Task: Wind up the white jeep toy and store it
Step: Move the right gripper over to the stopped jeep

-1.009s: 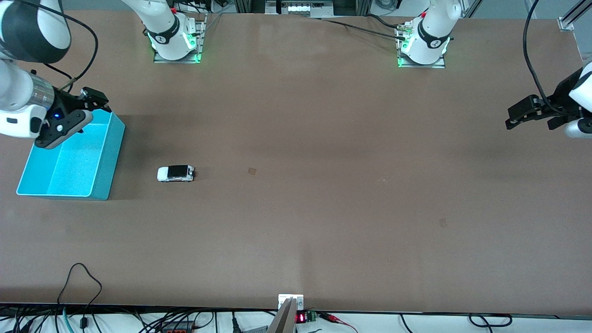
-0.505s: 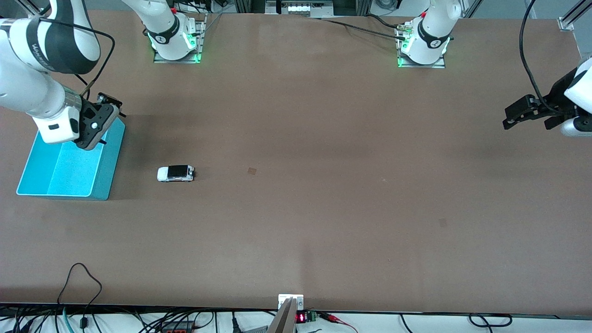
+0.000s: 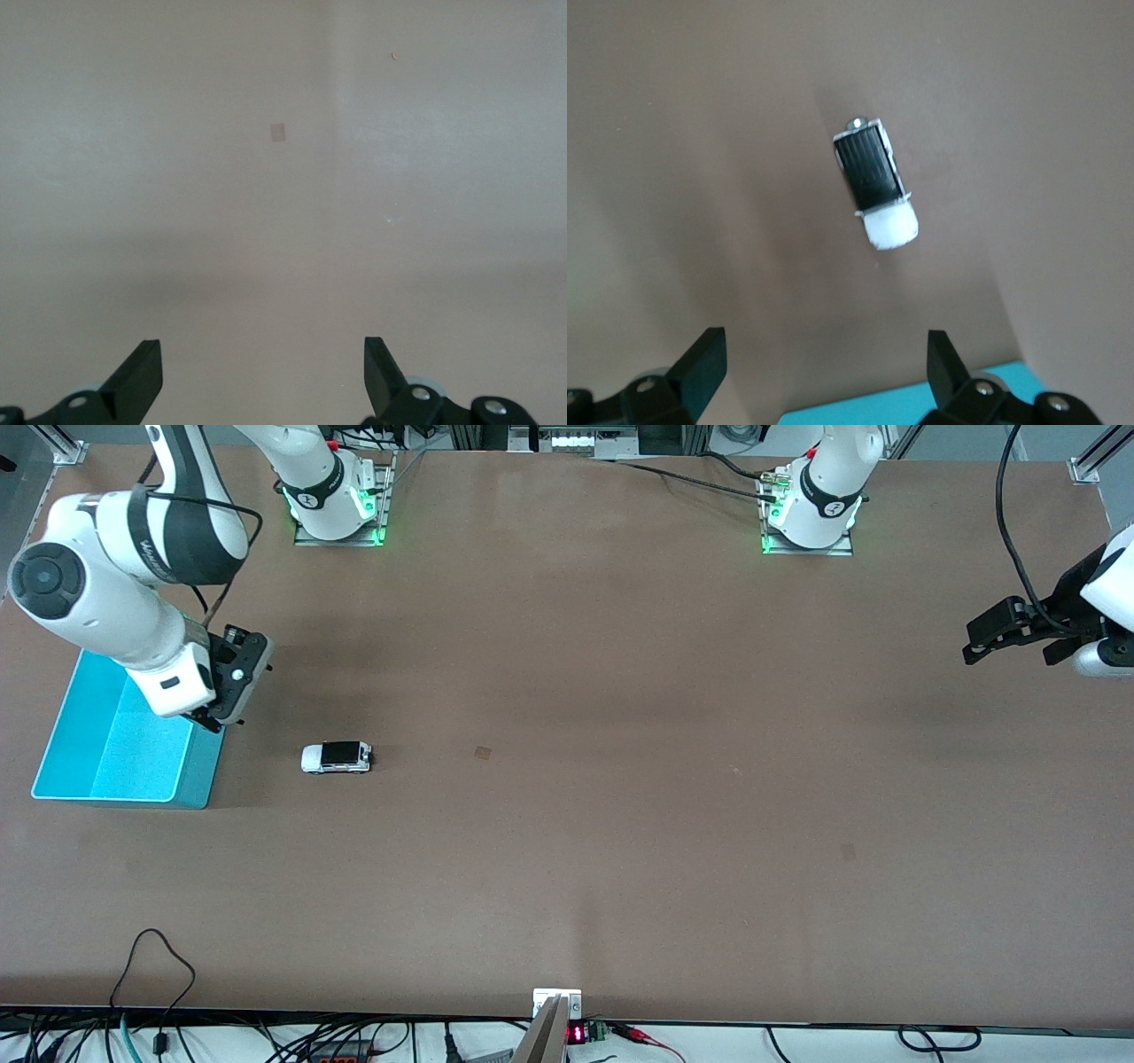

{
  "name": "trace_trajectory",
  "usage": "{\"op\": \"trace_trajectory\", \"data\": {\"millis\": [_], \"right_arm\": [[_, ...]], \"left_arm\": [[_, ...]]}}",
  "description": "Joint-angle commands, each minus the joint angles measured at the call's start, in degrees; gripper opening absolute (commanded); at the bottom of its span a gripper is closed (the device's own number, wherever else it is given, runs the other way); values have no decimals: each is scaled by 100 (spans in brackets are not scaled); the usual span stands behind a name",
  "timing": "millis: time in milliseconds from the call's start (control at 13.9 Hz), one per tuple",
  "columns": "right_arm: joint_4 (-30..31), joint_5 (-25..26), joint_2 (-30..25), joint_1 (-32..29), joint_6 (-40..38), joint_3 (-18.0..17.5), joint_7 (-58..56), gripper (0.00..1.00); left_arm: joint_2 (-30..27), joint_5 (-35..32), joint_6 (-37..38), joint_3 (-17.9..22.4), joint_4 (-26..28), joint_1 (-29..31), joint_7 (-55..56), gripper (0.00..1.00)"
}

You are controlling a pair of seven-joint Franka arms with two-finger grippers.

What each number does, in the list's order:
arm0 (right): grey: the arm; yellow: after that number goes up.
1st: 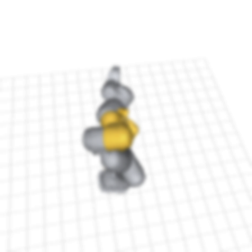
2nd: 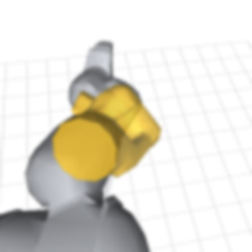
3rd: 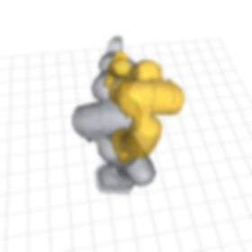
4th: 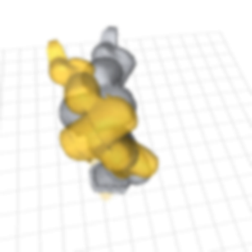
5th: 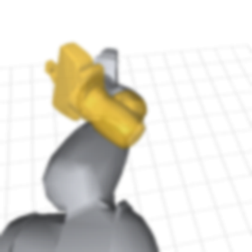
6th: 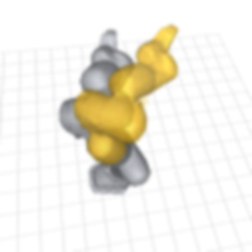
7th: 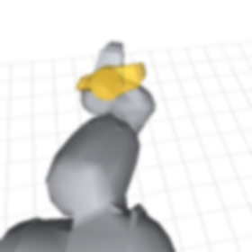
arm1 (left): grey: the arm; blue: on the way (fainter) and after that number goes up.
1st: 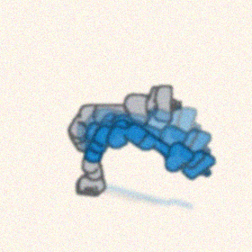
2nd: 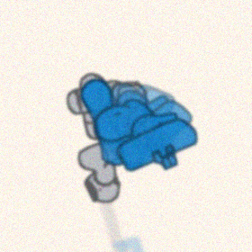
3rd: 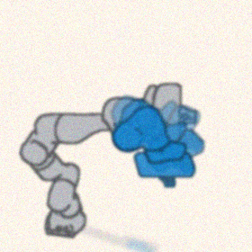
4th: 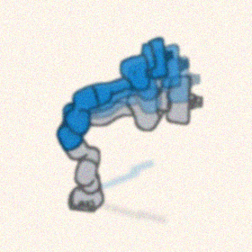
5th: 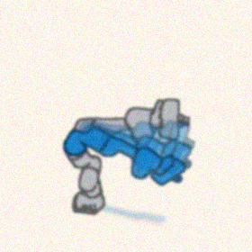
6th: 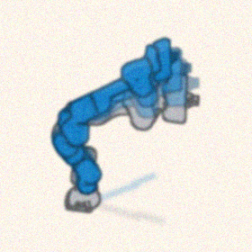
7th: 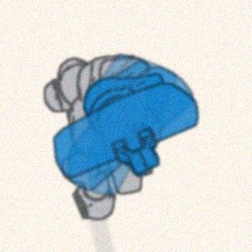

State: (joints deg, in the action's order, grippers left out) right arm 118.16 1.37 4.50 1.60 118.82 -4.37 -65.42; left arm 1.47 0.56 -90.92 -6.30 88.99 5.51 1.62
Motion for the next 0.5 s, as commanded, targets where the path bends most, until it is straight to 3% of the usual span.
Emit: {"op": "trace_trajectory", "data": {"millis": [0,433], "right_arm": [[23,100,252,-55,369,-81,-443,100],[515,126,464,-46,1195,-160,-551,100]], "left_arm": [[-112,111,13,-3,136,82,-30,100],[-59,94,-110,41,136,82,-30,100]]}}
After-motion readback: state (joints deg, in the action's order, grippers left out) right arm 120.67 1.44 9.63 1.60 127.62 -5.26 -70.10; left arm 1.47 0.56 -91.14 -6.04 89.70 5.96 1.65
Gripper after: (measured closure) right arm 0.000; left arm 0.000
